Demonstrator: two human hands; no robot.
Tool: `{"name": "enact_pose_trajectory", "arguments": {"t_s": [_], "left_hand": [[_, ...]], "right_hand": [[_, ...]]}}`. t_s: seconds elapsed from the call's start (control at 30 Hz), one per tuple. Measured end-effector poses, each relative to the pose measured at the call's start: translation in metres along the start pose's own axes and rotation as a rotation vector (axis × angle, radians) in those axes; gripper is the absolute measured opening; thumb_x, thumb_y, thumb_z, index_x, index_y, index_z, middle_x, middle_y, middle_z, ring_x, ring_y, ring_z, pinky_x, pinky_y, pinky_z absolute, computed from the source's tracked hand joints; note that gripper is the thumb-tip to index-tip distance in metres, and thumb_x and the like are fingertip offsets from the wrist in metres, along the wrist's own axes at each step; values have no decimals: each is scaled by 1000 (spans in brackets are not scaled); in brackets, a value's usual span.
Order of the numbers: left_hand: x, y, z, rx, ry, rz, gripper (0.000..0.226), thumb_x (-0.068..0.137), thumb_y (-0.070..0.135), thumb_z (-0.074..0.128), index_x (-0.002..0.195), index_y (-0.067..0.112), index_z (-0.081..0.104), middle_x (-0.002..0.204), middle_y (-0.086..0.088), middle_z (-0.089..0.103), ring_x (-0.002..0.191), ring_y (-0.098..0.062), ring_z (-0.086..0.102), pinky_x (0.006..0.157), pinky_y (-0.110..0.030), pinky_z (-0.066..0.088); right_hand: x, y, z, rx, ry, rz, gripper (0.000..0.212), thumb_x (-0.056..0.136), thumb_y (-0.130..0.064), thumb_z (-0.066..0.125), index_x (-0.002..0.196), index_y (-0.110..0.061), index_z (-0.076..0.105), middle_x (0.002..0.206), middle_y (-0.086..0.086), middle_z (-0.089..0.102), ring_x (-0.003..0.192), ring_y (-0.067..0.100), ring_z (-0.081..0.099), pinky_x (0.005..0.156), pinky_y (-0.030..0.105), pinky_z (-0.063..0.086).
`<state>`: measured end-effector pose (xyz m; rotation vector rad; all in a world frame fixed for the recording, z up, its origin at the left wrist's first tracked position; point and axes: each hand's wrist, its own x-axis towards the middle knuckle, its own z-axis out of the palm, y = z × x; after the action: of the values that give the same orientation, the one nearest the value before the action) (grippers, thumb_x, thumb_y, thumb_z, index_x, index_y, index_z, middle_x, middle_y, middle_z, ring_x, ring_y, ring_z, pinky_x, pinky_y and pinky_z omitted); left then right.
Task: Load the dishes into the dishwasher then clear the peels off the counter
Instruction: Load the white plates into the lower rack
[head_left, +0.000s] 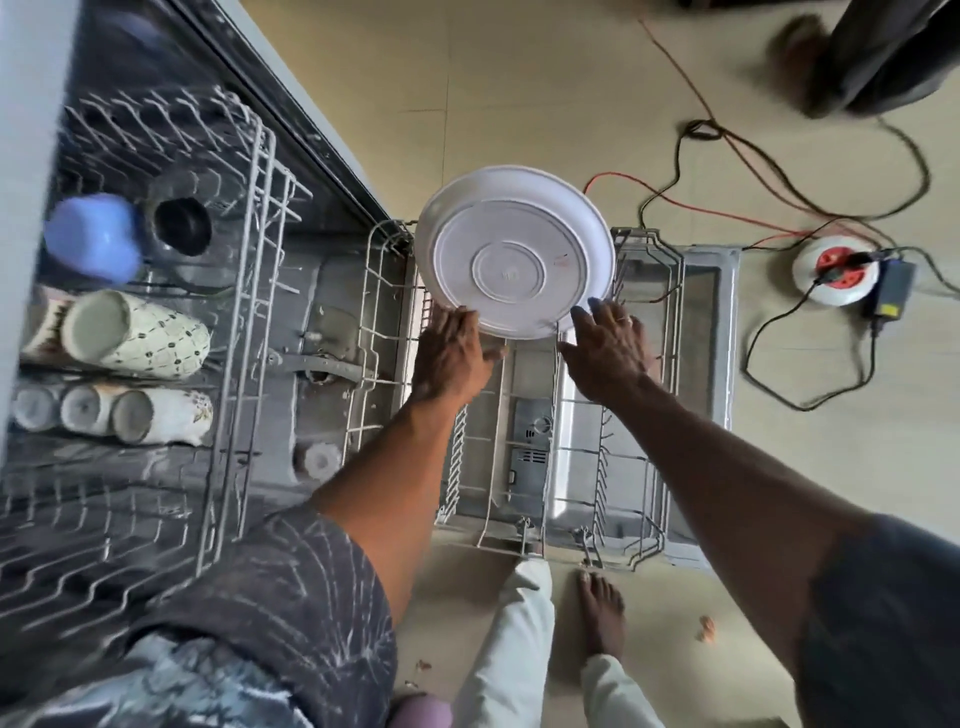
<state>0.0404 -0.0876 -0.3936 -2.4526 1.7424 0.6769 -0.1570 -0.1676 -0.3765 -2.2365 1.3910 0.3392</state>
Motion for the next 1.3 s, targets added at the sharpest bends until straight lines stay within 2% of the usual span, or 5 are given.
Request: {"name": "enact_pose_trajectory", "arguments": {"t_s": [0.17,0.4,0.63,1.13,1.3], "left_hand": [[-82,37,-25,84,-125,-60,95,95,71,28,159,5,9,167,-16,9,155,-32,5,125,-46,15],[-228,80,-94,-42,9,-137,115,78,85,-7,159,8,18,167,-14,15,155,-29,9,126,-43,13],[-360,88,-167,-72,84,-260,97,92,77,23,160,9,12,168,-13,4,156,-29,1,124,-44,-3],[-527,20,-226,-284,568,-517,75,96,56,54,153,12,35,166,-8,22,155,-22,10,125,-44,15],[-601,-25,-218,-255,778,-665,74,95,64,41,150,15,41,165,-3,25,155,-17,12,124,-37,13]], "right_hand": [[-65,-10,-27,-9,-1,-81,65,103,-47,41,158,-16,23,167,10,13,154,32,7,123,51,6],[-194,-40,-86,20,-8,-168,65,105,-47,36,160,-16,20,168,12,8,155,34,4,125,53,5],[-297,-86,-146,-59,30,-358,63,104,-43,40,158,-16,22,168,14,11,155,33,9,124,55,10],[-392,-265,-174,-118,95,-767,64,105,-51,32,158,-18,23,166,12,17,154,31,11,125,50,9],[-436,-345,-146,-53,156,-1007,54,98,-46,43,138,-10,54,146,20,46,136,40,42,111,53,37]]}}
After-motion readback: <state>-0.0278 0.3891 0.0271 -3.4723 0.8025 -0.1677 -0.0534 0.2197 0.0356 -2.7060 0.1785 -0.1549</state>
